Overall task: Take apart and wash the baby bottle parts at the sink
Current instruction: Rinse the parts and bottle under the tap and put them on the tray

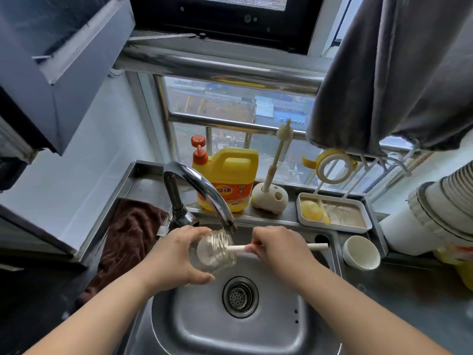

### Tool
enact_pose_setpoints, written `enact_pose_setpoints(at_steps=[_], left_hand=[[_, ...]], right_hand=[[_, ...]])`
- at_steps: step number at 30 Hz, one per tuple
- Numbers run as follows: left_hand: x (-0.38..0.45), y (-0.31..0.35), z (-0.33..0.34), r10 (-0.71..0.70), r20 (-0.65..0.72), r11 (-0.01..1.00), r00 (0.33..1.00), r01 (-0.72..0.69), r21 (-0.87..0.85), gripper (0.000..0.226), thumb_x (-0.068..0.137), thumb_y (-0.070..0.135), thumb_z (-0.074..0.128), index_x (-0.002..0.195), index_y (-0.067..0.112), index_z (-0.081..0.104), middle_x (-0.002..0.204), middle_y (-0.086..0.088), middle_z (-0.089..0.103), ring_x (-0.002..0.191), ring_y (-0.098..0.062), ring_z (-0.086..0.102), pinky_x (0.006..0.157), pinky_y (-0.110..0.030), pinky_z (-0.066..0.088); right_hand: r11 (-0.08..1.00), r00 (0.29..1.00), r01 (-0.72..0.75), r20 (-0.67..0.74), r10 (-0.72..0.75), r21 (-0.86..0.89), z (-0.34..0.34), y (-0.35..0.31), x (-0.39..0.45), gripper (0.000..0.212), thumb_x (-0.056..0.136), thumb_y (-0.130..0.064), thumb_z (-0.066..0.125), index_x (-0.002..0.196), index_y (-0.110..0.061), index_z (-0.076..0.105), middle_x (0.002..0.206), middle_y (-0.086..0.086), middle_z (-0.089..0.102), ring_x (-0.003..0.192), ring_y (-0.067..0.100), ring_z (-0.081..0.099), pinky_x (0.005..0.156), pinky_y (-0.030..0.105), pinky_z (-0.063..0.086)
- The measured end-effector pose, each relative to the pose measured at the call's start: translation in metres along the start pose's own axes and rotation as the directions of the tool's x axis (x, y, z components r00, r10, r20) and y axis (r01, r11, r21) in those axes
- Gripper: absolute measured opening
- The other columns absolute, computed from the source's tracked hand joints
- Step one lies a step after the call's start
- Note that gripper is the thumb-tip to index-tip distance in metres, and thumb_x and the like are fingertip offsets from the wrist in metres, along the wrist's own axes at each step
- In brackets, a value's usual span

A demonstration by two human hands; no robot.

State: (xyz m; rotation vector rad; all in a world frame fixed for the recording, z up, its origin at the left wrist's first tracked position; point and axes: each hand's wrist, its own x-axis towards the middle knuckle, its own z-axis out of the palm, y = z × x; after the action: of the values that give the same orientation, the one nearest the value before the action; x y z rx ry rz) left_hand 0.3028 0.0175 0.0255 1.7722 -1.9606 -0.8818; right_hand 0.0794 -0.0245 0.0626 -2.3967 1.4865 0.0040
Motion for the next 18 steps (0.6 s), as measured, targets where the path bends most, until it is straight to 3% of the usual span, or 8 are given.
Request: enact_pose_setpoints(at_steps=[3, 7, 8, 10, 11, 12, 15, 18], left_hand=[[0.004, 0.001, 0.001, 0.041, -0.062, 0.993, 0.997, -0.033, 0.116, 0.096, 0.051, 0.054, 0.083, 0.136, 0.033, 0.043, 0.123, 0.018, 0.048, 0.116, -0.004, 0.042, 0.099, -0.022, 0.036], [-0.001, -0.006, 0.010, 0.113, -0.133, 0.987, 0.985, -0.096, 0.127, 0.097, 0.060, 0.047, 0.084, 0.142, 0.027, 0.036, 0.132, 0.008, 0.039, 0.125, -0.010, 0.031, 0.107, -0.021, 0.024], [-0.003, -0.006, 0.013, 0.118, -0.092, 0.988, 0.989, -0.107, 0.109, 0.097, 0.066, 0.052, 0.078, 0.145, 0.029, 0.027, 0.136, 0.008, 0.031, 0.129, -0.009, 0.024, 0.111, -0.022, 0.018], [-0.008, -0.005, 0.019, 0.097, 0.020, 0.994, 0.995, -0.098, 0.057, 0.091, 0.070, 0.080, 0.046, 0.142, 0.037, 0.011, 0.141, 0.014, 0.015, 0.136, -0.002, 0.008, 0.112, -0.019, 0.006], [-0.009, -0.005, 0.019, 0.090, 0.034, 0.996, 0.995, -0.090, -0.013, 0.087, 0.069, 0.087, 0.030, 0.140, 0.041, 0.013, 0.142, 0.017, 0.014, 0.138, 0.000, 0.006, 0.113, -0.019, 0.005], [-0.008, -0.006, 0.018, 0.074, 0.011, 0.991, 0.997, -0.073, -0.116, 0.080, 0.070, 0.086, 0.026, 0.137, 0.043, 0.021, 0.142, 0.020, 0.020, 0.139, 0.004, 0.010, 0.116, -0.021, 0.010], [-0.002, -0.006, 0.008, -0.021, -0.118, 0.929, 0.993, -0.024, -0.368, 0.047, 0.079, 0.063, 0.059, 0.124, 0.052, 0.049, 0.132, 0.024, 0.045, 0.124, 0.013, 0.038, 0.112, -0.028, 0.031], [0.003, -0.007, -0.003, -0.182, -0.041, 0.847, 0.982, 0.135, -0.515, 0.079, 0.062, 0.049, 0.081, 0.132, 0.047, 0.044, 0.136, 0.021, 0.044, 0.125, 0.003, 0.043, 0.109, -0.029, 0.034]], right_hand=[[0.999, 0.997, -0.001, -0.074, -0.002, -0.039, 0.003, -0.008, 0.001, 0.029, 0.097, -0.044, 0.044, 0.099, -0.018, 0.055, 0.100, 0.000, 0.061, 0.093, 0.026, 0.058, 0.067, 0.032, 0.034], [0.924, 0.979, -0.202, 0.063, 0.192, 0.325, 0.011, -0.011, -0.004, 0.022, 0.090, -0.044, 0.059, 0.089, -0.021, 0.062, 0.086, -0.004, 0.064, 0.083, 0.017, 0.058, 0.067, 0.030, 0.044], [0.897, 0.975, -0.221, 0.087, 0.203, 0.384, 0.012, -0.008, -0.004, 0.022, 0.088, -0.044, 0.062, 0.086, -0.022, 0.063, 0.081, -0.007, 0.063, 0.080, 0.013, 0.058, 0.068, 0.028, 0.045], [0.892, 0.975, -0.220, 0.102, 0.195, 0.394, 0.014, -0.005, -0.006, 0.021, 0.086, -0.044, 0.064, 0.080, -0.024, 0.061, 0.073, -0.012, 0.058, 0.076, 0.009, 0.057, 0.065, 0.024, 0.044], [0.895, 0.976, -0.216, 0.101, 0.191, 0.390, 0.014, -0.005, -0.007, 0.021, 0.086, -0.044, 0.065, 0.078, -0.025, 0.060, 0.071, -0.012, 0.057, 0.075, 0.008, 0.056, 0.065, 0.024, 0.044], [0.892, 0.977, -0.212, 0.098, 0.189, 0.400, 0.015, -0.004, -0.008, 0.022, 0.085, -0.044, 0.065, 0.075, -0.025, 0.059, 0.069, -0.012, 0.057, 0.073, 0.007, 0.055, 0.065, 0.024, 0.044], [0.880, 0.978, -0.207, 0.080, 0.191, 0.428, 0.014, -0.002, -0.008, 0.023, 0.085, -0.044, 0.066, 0.072, -0.027, 0.057, 0.070, -0.011, 0.059, 0.069, 0.004, 0.053, 0.064, 0.023, 0.043], [0.874, 0.981, -0.194, 0.078, 0.178, 0.446, 0.012, 0.000, -0.009, 0.021, 0.084, -0.044, 0.067, 0.074, -0.026, 0.060, 0.072, -0.010, 0.060, 0.066, 0.003, 0.051, 0.061, 0.020, 0.041]])
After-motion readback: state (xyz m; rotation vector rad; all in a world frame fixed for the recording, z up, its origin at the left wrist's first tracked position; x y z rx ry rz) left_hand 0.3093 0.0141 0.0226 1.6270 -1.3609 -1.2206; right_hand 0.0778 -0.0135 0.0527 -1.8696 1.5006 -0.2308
